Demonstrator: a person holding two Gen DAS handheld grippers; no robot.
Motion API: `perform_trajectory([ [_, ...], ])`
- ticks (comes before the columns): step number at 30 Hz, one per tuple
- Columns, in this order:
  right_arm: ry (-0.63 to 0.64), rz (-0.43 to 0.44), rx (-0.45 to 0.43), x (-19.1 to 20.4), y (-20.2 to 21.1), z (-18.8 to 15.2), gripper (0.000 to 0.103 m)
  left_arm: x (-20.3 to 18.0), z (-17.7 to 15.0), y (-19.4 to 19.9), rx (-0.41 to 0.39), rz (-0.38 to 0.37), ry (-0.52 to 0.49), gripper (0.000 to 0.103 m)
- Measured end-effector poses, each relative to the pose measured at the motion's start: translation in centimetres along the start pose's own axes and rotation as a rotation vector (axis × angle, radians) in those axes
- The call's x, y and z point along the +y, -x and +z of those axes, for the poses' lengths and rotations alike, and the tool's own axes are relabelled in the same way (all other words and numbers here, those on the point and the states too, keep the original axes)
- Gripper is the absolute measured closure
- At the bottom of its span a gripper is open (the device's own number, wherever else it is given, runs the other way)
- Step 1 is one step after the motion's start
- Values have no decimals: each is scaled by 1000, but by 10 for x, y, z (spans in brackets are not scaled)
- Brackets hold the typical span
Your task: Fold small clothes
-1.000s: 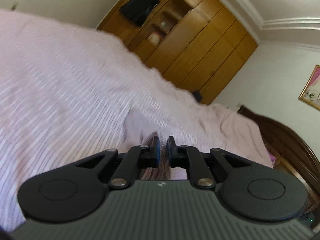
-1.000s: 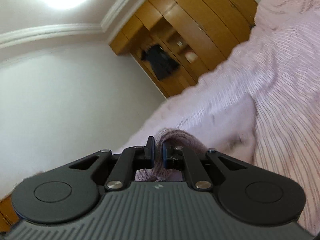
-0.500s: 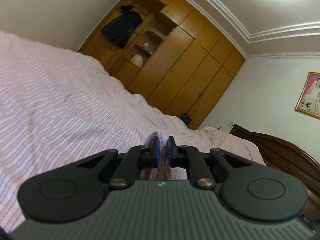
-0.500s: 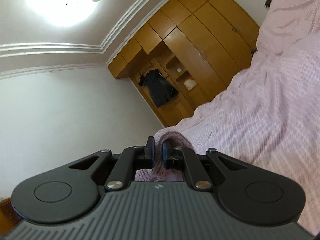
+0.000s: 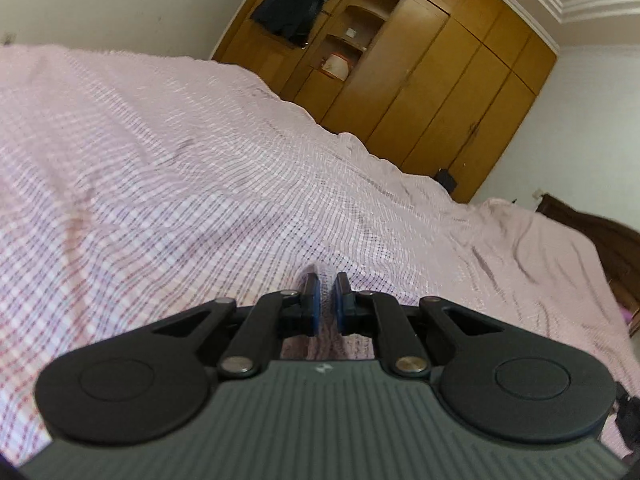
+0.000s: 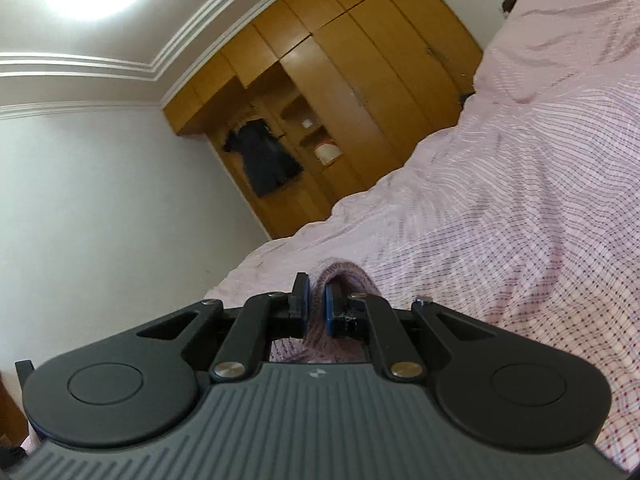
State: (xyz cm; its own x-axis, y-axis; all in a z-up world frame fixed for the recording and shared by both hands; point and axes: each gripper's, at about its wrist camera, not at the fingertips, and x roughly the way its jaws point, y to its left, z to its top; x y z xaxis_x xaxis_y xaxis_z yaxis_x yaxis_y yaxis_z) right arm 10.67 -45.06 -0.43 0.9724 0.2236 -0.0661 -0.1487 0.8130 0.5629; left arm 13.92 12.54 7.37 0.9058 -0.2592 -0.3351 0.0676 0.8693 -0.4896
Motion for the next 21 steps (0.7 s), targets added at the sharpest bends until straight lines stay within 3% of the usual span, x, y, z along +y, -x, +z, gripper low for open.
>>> perform_trajectory([
  [7,-75,-80,73,-13,-25,4,95,-15,7,-12,38,59,-53,94],
  [16,27,-129,99,-3,-28,3,96,-17,-1,-31,86,138,-133,94],
  [21,36,-152,109,-7,-34,-2,96,-6,-5,-41,109,123,-72,93],
])
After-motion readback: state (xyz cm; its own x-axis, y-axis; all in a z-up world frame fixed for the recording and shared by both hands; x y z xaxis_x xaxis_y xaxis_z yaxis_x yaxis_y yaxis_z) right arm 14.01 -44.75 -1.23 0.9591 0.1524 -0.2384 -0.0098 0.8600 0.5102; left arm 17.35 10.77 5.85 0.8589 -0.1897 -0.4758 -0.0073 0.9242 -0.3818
